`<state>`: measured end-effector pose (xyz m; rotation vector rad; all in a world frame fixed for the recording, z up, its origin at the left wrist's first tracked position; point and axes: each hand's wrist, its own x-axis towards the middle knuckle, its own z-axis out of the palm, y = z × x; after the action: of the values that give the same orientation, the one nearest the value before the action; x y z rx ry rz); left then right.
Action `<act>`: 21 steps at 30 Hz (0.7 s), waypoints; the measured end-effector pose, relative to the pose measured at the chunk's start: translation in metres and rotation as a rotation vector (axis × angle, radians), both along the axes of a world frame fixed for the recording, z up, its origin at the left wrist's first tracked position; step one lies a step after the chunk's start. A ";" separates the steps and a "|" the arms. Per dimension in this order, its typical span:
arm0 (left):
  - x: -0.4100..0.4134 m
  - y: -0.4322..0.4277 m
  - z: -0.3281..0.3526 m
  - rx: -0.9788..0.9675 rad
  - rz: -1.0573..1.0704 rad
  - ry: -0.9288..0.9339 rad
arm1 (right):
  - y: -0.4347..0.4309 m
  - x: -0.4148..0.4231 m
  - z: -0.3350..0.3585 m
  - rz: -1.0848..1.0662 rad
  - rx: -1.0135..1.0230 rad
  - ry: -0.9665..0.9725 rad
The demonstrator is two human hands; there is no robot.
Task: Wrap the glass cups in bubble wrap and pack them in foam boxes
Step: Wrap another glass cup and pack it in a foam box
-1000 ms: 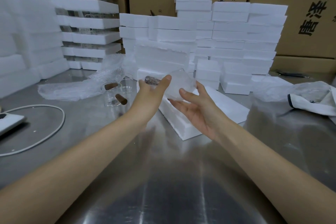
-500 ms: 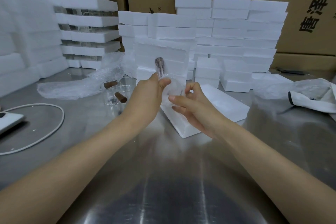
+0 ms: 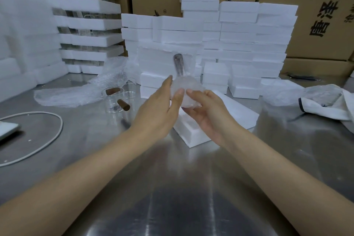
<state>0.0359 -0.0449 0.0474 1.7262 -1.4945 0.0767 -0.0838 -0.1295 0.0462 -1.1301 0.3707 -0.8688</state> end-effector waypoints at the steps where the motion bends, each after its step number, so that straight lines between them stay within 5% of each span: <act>1: -0.002 0.001 -0.001 0.037 -0.015 -0.059 | -0.003 -0.002 0.003 -0.048 0.001 0.025; 10: 0.014 -0.003 -0.007 0.324 -0.014 -0.505 | -0.023 -0.019 0.011 -0.396 -0.298 0.576; 16: 0.020 -0.008 -0.007 0.428 0.008 -0.665 | -0.029 -0.022 0.014 -0.630 -0.712 0.871; 21: 0.021 -0.010 -0.008 0.388 0.056 -0.677 | -0.032 -0.032 0.023 -0.583 -0.795 1.056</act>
<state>0.0567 -0.0546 0.0391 2.1832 -2.0449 0.4663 -0.1157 -0.1618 0.0689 -2.2664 1.3511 -0.8675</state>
